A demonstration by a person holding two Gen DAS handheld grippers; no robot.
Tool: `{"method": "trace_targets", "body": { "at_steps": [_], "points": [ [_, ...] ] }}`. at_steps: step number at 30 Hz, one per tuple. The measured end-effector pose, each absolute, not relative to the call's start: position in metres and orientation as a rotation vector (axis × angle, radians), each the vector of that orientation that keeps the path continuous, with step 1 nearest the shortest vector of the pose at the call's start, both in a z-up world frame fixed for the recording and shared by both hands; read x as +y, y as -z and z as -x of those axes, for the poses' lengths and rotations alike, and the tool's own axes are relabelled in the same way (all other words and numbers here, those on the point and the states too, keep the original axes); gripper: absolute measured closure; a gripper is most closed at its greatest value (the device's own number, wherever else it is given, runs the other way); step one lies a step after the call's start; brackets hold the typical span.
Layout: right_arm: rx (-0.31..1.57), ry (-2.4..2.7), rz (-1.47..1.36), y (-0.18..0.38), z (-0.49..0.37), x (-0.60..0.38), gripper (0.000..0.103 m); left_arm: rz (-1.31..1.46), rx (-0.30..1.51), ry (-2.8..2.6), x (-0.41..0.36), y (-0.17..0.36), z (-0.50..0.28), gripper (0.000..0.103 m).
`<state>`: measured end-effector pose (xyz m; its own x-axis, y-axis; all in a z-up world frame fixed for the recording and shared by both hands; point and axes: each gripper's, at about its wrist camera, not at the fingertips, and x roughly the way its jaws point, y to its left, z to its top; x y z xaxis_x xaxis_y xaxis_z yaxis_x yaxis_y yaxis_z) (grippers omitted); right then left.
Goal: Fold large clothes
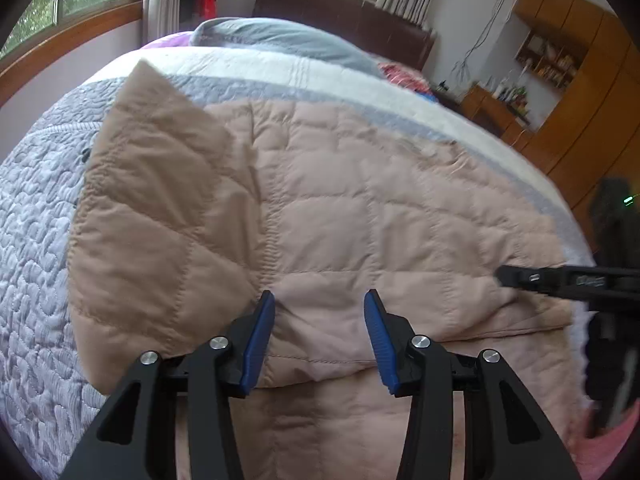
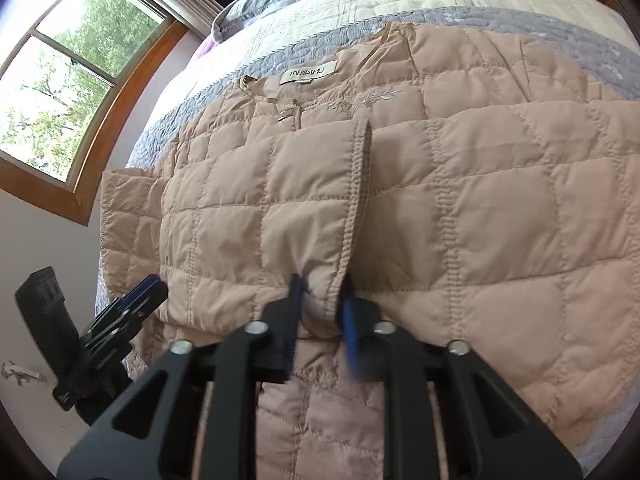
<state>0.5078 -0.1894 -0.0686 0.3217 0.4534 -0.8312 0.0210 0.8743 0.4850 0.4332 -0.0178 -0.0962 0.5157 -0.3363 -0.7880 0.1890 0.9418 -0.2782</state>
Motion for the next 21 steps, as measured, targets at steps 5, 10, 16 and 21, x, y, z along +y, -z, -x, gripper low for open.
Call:
{"method": "trace_targets", "body": {
  "at_steps": [5, 10, 16, 21],
  "points": [
    [1.119, -0.246, -0.428, 0.038, -0.488, -0.217, 0.094, 0.185, 0.88, 0.307, -0.009, 0.064, -0.424, 0.057],
    [1.051, -0.155, -0.428, 0.011, -0.466, -0.258, 0.094, 0.164, 0.848, 0.253, -0.005, 0.051, -0.428, 0.057],
    [1.032, -0.086, -0.449, 0.009, -0.453, -0.295, 0.095, 0.131, 0.92, 0.225, -0.013, 0.073, -0.442, 0.057],
    [1.063, -0.04, -0.427, 0.028, -0.46, -0.296, 0.095, 0.087, 0.981, 0.208, -0.023, 0.1, -0.453, 0.057]
  ]
}}
